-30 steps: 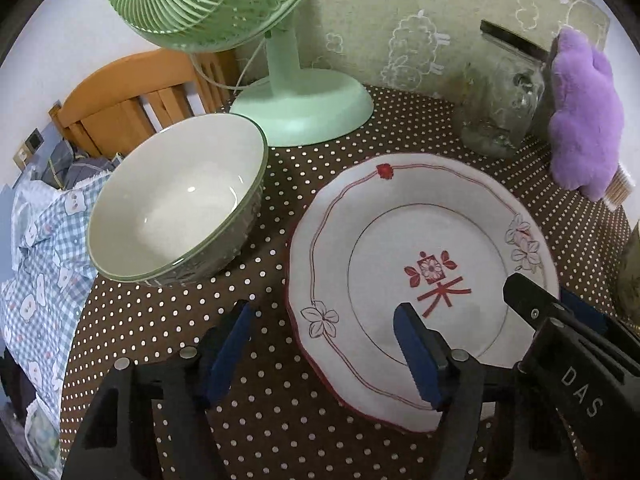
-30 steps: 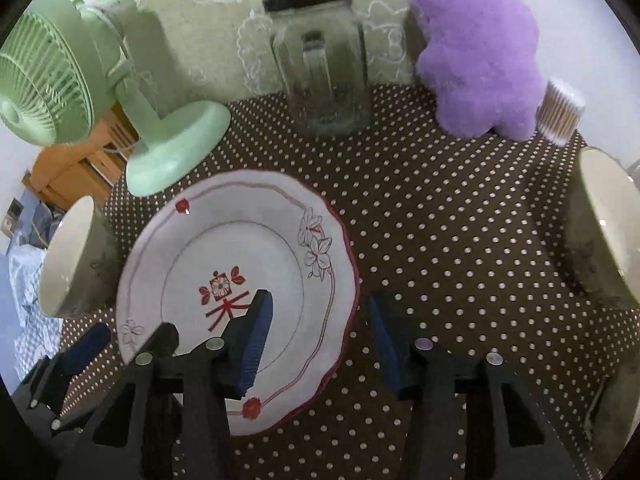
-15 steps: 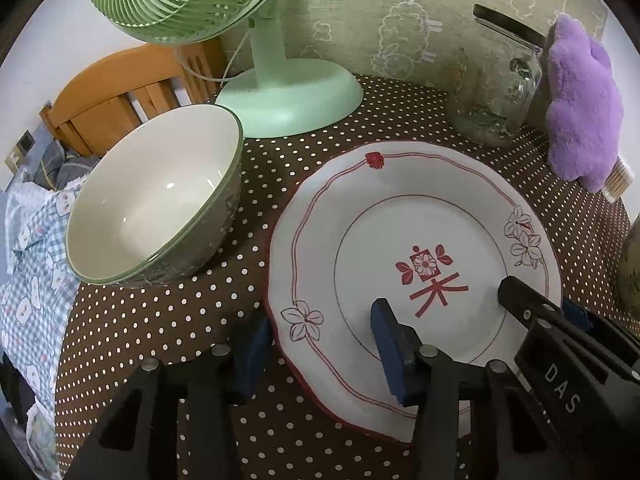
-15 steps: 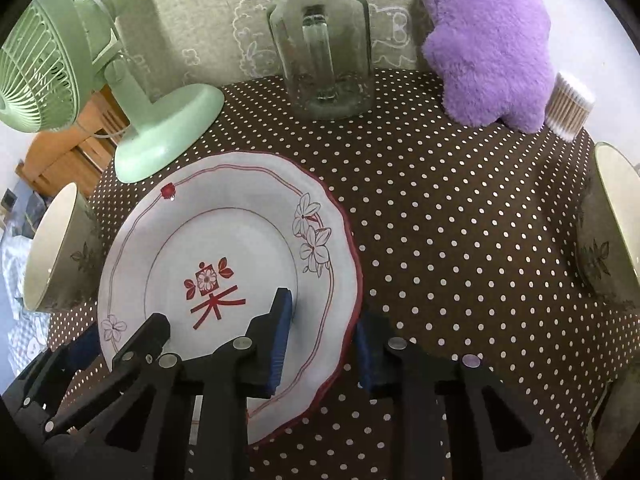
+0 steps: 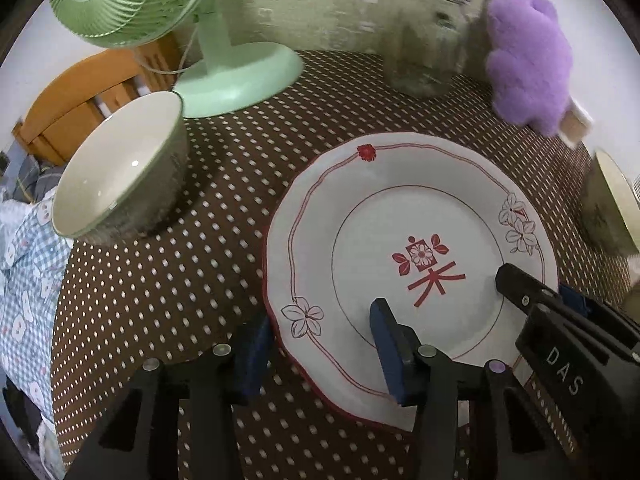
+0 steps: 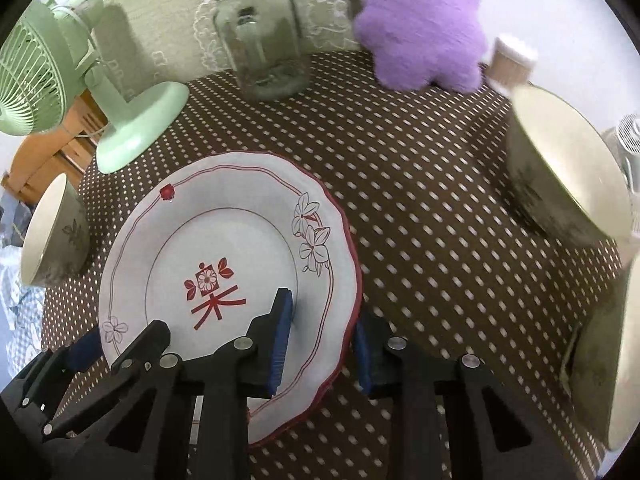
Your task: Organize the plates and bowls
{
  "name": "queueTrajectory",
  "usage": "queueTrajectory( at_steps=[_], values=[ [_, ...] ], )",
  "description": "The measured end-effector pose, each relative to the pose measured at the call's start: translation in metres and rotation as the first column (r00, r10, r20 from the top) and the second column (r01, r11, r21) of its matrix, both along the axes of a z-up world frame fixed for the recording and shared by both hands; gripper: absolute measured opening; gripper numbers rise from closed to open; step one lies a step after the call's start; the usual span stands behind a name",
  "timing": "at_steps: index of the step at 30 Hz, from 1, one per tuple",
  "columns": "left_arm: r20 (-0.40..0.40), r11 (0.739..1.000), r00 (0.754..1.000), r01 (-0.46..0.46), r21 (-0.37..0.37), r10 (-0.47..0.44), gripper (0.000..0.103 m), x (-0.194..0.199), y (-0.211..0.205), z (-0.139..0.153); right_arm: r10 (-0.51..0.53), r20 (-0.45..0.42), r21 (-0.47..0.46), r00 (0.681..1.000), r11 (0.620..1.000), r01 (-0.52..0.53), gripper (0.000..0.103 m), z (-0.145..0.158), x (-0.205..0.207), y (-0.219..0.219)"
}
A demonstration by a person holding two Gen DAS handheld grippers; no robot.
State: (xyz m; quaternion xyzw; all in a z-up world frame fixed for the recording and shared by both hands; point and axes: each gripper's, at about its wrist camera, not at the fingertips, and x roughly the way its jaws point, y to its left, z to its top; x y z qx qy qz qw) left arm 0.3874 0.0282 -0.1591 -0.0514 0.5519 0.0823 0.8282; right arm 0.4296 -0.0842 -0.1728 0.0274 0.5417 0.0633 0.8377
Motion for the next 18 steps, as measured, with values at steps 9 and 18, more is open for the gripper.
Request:
queueTrajectory(
  at_steps=[9, 18],
  values=[
    [-0.049, 0.997, 0.996, 0.069, -0.019, -0.070, 0.048, -0.019, -0.023, 0.002, -0.048, -0.040, 0.004, 0.998, 0.999, 0.048, 0.031, 0.002, -0.023, -0.026],
    [-0.046, 0.996, 0.995, 0.088, 0.012, -0.088, 0.049, -0.016, -0.031, -0.003, -0.073, -0.065, 0.029, 0.995, 0.997, 0.075, 0.032, -0.003, -0.021, -0.030]
  ],
)
